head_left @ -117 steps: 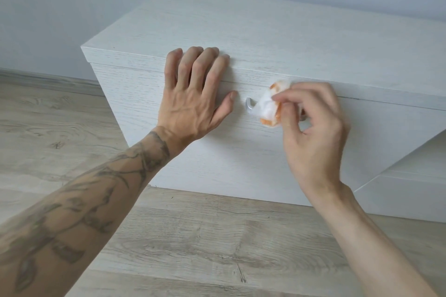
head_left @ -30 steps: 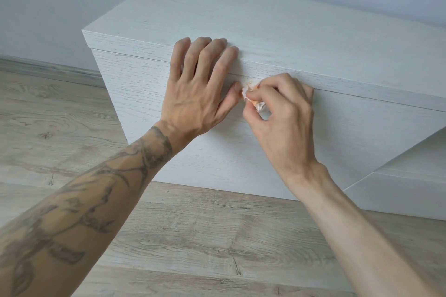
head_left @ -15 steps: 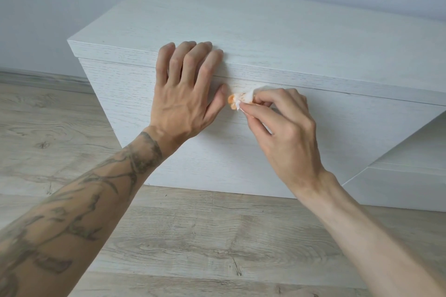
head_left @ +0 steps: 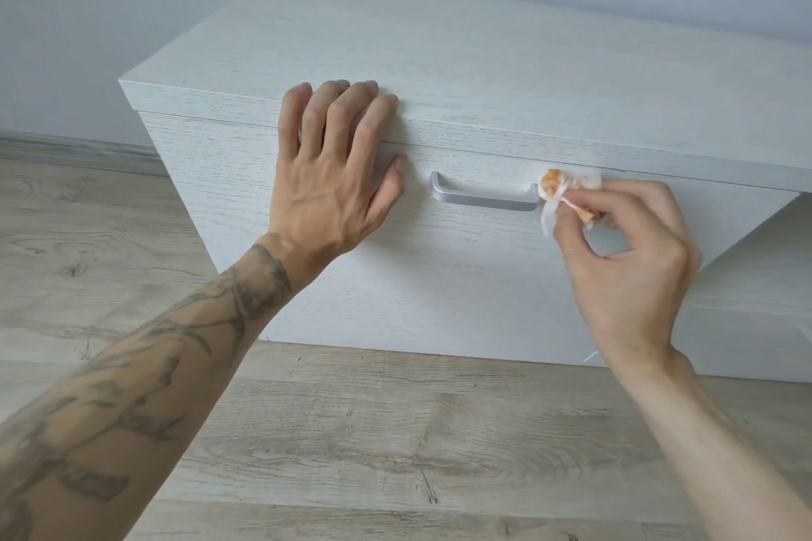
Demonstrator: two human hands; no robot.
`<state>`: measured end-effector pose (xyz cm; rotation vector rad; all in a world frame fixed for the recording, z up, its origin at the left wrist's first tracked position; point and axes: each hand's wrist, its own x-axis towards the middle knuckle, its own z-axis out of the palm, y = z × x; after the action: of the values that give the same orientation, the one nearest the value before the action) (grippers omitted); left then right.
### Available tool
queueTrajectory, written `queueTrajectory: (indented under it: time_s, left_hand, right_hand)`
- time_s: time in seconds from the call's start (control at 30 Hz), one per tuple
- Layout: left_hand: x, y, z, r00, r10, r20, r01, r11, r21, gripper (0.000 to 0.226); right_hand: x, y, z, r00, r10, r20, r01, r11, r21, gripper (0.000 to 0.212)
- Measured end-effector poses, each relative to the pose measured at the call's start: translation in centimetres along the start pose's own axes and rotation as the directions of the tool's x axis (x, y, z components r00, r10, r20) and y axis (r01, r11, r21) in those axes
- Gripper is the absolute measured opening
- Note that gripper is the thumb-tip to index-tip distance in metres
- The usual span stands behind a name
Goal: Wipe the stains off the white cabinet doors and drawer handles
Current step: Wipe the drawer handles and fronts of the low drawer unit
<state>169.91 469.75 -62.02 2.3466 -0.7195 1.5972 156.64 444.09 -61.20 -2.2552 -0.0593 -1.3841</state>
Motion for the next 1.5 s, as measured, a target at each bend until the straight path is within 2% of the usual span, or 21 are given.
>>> queueTrajectory:
  time_s: [0.1,0.23,0.33,0.43,0.6,0.7,0.87,0.97,1.17,1.33,1.5]
  left_hand:
    - [0.0,0.0,0.0,1.000,-0.002,-0.004,0.002,1.000,-0.005,0.050]
    - [0.0,0.0,0.0,1.000,-0.001,-0.009,0.001,1.000,-0.011,0.049]
    - [0.0,0.1,0.1,1.000,-0.004,-0.008,0.004,1.000,-0.009,0.049]
    - [0.0,0.1,0.1,1.000,-0.010,-0.003,0.010,1.000,-0.010,0.049]
    - [0.1,0.1,0.2,1.000,-0.006,-0.011,0.006,1.000,-0.010,0.049]
    - [0.1,0.1,0.2,1.000,-0.004,-0.010,0.004,1.000,-0.010,0.049]
    - [0.0,0.0,0.2,1.000,-0.003,-0.014,0.003,1.000,-0.007,0.049]
    - [0.0,0.0,0.4,1.000,0.004,-0.020,-0.004,1.000,-0.014,0.049]
    - [-0.1,0.0,0.5,1.000,-0.001,-0.026,0.001,1.000,-0.016,0.049]
    - [0.0,-0.1,0.6,1.000,0.002,-0.019,-0.002,1.000,-0.004,0.050]
    - [0.0,-0.1,0.6,1.000,0.002,-0.025,-0.002,1.000,-0.006,0.050]
  right_hand:
    - [-0.1,-0.8,0.3,0.990,0.129,0.047,-0.133,0.988,0.079,0.019]
    - [-0.7,-1.5,1.1,0.962,0.191,0.194,-0.225,0.959,0.173,0.043]
    - [-0.7,-1.8,1.3,0.939,0.277,0.202,-0.329,0.895,0.302,0.034]
    - [-1.2,-2.5,1.6,0.936,0.321,0.141,-0.351,0.863,0.364,0.022]
    - [-1.6,-2.6,1.4,0.952,0.283,0.113,-0.305,0.886,0.349,0.021]
    - [-1.8,-2.4,1.3,0.941,0.300,0.157,-0.338,0.862,0.378,0.028]
    - [-1.2,-1.2,0.9,0.968,0.183,0.170,-0.225,0.935,0.274,0.034]
    - [-0.5,-0.3,1.0,0.971,0.162,0.174,-0.201,0.951,0.234,0.033]
    - [-1.4,-1.1,0.8,0.992,0.076,0.096,-0.091,0.983,0.159,0.021]
    - [-1.0,-0.7,1.5,0.997,0.063,0.044,-0.068,0.991,0.112,0.021]
    - [-1.4,-0.4,2.0,0.991,-0.131,0.024,0.131,0.991,0.013,0.018]
